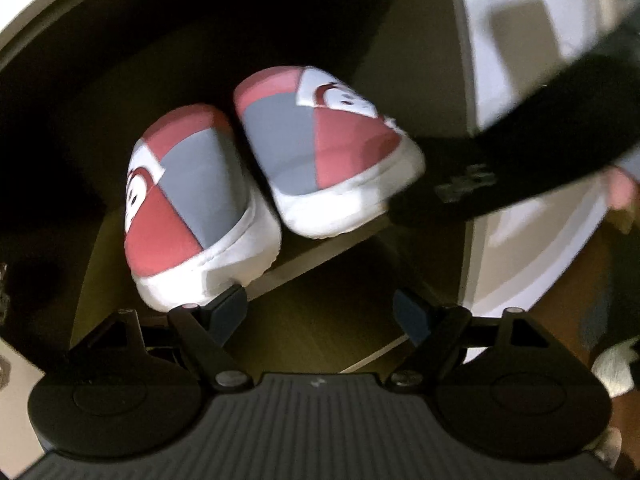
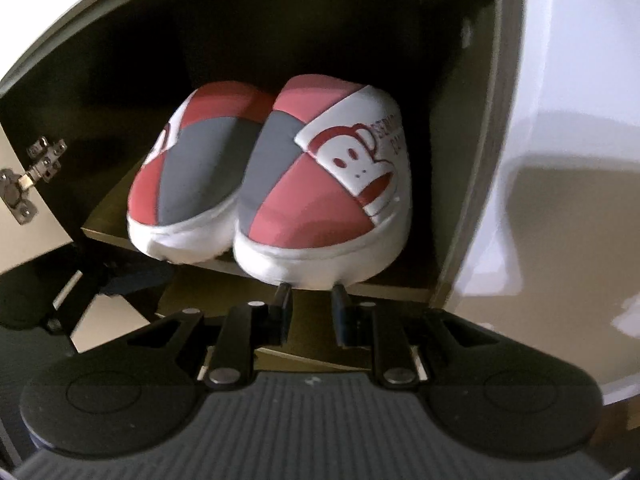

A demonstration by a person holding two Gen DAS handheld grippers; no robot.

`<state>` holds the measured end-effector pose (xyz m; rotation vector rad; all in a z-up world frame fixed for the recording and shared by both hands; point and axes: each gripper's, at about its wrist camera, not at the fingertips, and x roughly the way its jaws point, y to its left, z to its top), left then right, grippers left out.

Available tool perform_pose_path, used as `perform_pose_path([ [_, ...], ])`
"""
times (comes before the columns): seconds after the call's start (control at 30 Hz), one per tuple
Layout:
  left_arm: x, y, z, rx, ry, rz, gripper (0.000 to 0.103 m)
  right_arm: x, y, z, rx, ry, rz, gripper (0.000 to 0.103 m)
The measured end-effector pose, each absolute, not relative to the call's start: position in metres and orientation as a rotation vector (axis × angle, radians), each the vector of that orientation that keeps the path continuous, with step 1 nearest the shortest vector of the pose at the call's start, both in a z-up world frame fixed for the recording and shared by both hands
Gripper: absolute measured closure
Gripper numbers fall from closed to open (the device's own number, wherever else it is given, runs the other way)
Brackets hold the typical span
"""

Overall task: Organize scattered shoes
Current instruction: 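Withdraw both tools out of the cabinet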

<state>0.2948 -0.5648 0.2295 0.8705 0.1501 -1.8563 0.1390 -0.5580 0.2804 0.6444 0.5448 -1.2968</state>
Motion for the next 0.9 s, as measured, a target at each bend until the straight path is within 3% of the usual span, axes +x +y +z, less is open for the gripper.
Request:
perform_pose_path([
  [0.13,0.297,-0.538,0.236,0.817,0.291,-1.781,0.021,0.125,-0.519,0.292,0.653,0.542,-1.283,0.083],
  [0.27,0.291,-0.503,0.243,0.876,0.506,-1.544,0.02,0.113,-0.476,0.297,0.68,0.597,-1.296,0.065],
  [0.47,0.294,-0.461,0.275,0.812,0.801,-1.272,0.02,0.109,-0.449,0.313,0.703,0.579,-1.312,0.062],
  [0.9,0.26,-0.374,0.365,0.678,0.757,-1.253,0.02,0.084,-0.377,0.393,0.566,0.449,-1.336,0.037],
])
